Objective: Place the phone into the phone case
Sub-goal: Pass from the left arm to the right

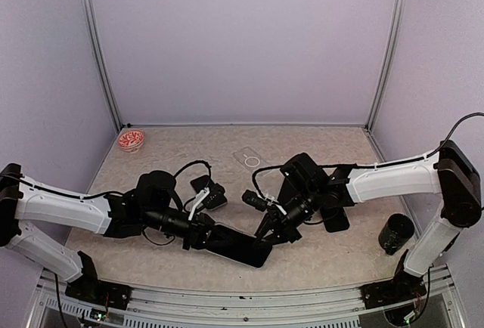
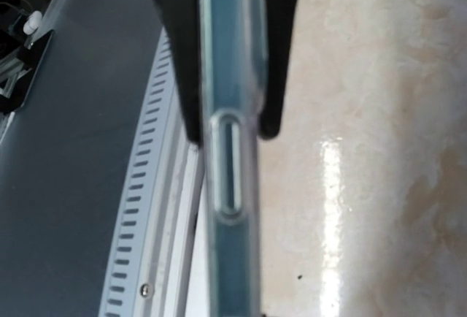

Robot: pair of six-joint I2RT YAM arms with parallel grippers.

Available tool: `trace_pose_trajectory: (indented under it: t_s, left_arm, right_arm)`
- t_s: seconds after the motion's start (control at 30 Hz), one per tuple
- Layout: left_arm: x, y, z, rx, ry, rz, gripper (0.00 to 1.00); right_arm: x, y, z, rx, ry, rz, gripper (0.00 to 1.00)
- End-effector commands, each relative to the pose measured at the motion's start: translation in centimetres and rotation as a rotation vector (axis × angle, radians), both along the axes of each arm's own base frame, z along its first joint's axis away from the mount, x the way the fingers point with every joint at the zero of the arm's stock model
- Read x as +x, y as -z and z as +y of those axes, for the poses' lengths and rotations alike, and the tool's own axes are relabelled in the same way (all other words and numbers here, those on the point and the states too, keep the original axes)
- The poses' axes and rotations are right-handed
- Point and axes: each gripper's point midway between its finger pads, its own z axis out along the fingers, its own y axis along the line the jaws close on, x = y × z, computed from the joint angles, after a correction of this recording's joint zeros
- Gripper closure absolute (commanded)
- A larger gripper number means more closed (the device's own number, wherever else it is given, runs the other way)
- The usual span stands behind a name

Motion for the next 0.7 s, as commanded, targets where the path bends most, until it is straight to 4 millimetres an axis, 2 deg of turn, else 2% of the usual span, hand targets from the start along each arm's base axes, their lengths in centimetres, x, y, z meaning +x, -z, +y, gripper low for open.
trace_pose_trajectory:
  t_s: [0.0, 0.1, 0.17, 0.3, 0.47, 0.67]
  left_arm:
    - [1.8, -3.5, -0.8, -0.104, -0.048, -0.078, 0.75]
    - [3.1, -4.1, 0.1, -0.133, -0.117, -0.082, 0.64]
    - [4.2, -5.1, 1.1, -0.169, -0.185, -0.095, 0.48]
    - [5.5, -6.6, 3.4, -0.243, -0.314, -0.123, 0.26]
    - [5.4, -8.3, 5.4, -0.343, -0.390, -0.144, 0.12]
    - [5.2, -8.5, 6.2, -0.395, -0.423, -0.131, 0.01]
  right_arm:
    - [-0.6, -1.3, 0.7, 0.035, -0.040, 0.015, 1.00]
    - [-0.2, -1.6, 0.8, 0.041, -0.015, -0.004, 1.00]
    - [0.5, -1.9, 0.9, 0.052, 0.015, -0.010, 1.00]
    - [2.6, -3.2, 0.9, 0.092, 0.109, -0.002, 1.00]
    - [5.6, -5.8, 0.7, 0.175, 0.268, -0.036, 1.00]
    - [8.0, -10.0, 0.3, 0.303, 0.424, -0.068, 1.00]
